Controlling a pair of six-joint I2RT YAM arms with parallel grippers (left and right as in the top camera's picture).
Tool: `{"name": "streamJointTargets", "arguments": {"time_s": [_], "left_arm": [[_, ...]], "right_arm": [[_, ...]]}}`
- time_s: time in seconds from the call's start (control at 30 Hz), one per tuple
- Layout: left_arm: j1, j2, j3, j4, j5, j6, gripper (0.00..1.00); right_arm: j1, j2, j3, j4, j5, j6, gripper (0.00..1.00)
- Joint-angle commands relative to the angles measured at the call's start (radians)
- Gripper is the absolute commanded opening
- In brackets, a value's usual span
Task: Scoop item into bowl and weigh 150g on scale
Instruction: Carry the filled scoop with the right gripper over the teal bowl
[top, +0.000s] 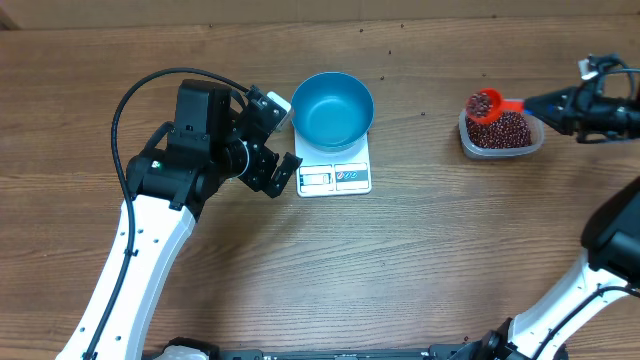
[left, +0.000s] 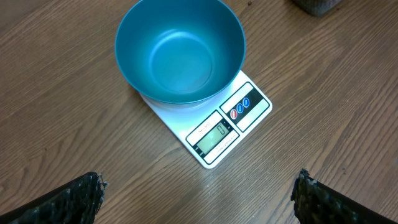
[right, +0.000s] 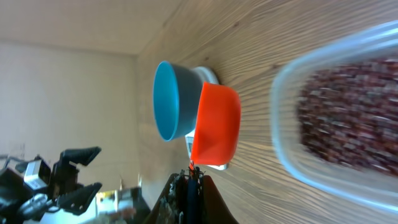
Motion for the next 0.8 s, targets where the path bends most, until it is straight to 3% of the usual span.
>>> {"name": "streamJointTargets", "arguments": {"time_s": [0.0, 0.2, 0.5, 0.77], "left_arm": [[0.005, 0.005, -0.004, 0.003, 0.008, -0.006, 1.00], [0.005, 0.005, -0.004, 0.003, 0.008, -0.006, 1.00], [0.005, 0.005, -0.004, 0.003, 0.008, -0.006, 1.00], [0.005, 0.005, -0.004, 0.003, 0.008, -0.006, 1.00]], "right_arm": [[0.079, 0.010, -0.005, -0.002, -0.061, -0.015, 0.04], [0.212, 0.010, -0.004, 0.025, -0.102, 0.009, 0.04], [0.399, 0.010, 0.035, 0.200, -0.095, 0.197, 0.04], [0.558, 0.008, 0.189, 0.268, 0.259, 0.396, 0.04]]}}
